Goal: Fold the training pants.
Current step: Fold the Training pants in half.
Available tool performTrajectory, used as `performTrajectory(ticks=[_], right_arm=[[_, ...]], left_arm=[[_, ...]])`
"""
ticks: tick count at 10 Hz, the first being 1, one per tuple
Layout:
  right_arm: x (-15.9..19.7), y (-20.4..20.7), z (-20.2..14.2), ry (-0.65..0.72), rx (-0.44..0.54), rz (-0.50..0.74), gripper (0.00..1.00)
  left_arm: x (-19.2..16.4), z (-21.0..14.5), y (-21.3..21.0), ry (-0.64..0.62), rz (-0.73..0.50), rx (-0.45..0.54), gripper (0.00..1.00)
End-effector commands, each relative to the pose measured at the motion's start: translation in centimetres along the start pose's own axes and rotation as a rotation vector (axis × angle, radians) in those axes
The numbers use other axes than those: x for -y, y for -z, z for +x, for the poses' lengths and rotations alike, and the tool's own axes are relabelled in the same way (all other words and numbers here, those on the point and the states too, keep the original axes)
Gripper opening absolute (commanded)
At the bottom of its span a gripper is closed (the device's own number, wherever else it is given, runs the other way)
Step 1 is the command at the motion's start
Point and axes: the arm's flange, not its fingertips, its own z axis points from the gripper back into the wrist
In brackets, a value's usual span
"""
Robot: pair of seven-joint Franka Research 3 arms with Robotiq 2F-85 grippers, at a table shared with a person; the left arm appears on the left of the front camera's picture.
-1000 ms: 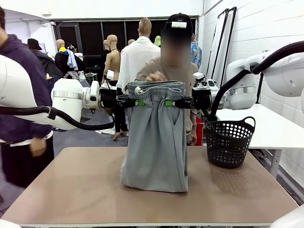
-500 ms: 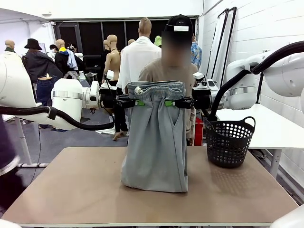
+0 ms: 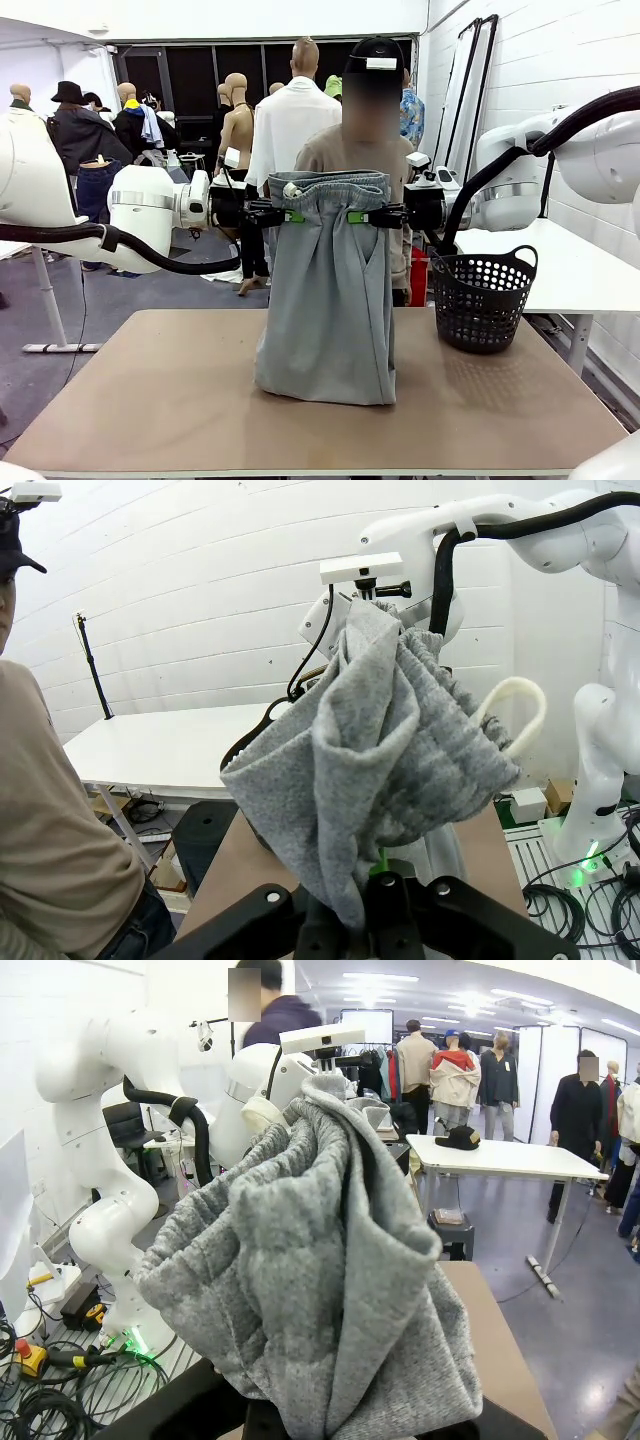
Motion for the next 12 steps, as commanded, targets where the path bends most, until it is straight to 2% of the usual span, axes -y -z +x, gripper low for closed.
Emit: performTrajectory(ticks=[1,12], right_arm=[[-0.24,0.01,0.28,-0.007,-0.003,-0.004,0.0],[-0.24,0.01,0.28,-0.007,-0.003,-0.004,0.0]], left_arm=[[0.21,0.07,0.06,0.017,0.012,0.023,0.0],[0.21,0.07,0.06,0.017,0.012,0.023,0.0]])
